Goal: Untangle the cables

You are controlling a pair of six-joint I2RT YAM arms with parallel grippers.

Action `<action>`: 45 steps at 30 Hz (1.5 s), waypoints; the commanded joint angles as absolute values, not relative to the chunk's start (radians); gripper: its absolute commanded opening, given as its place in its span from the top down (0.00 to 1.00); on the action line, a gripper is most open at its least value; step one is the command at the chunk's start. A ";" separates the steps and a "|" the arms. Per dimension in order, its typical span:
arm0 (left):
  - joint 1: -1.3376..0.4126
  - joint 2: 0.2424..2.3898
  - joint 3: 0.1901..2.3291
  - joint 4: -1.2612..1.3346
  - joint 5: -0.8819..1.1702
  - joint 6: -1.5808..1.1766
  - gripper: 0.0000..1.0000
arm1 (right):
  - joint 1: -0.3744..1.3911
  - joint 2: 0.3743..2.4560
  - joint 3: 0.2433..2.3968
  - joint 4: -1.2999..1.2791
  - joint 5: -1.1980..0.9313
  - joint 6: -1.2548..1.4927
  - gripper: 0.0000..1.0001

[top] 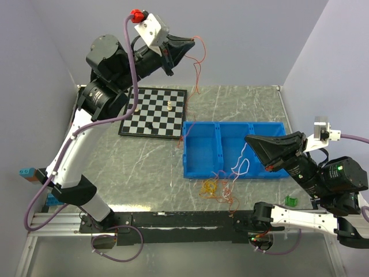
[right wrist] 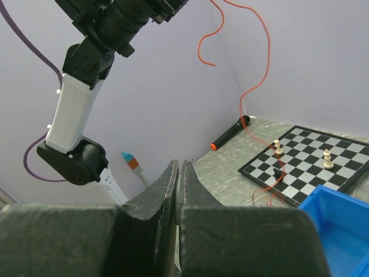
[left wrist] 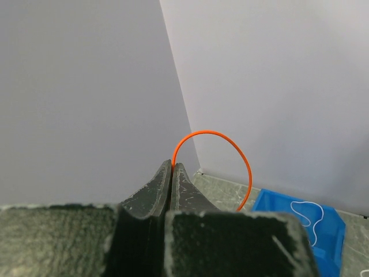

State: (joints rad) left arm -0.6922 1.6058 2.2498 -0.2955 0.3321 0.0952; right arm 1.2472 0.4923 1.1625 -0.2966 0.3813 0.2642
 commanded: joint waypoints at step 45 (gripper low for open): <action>-0.778 1.730 1.494 -0.422 0.132 0.138 0.69 | 1.244 0.549 1.218 -0.221 0.361 0.227 1.00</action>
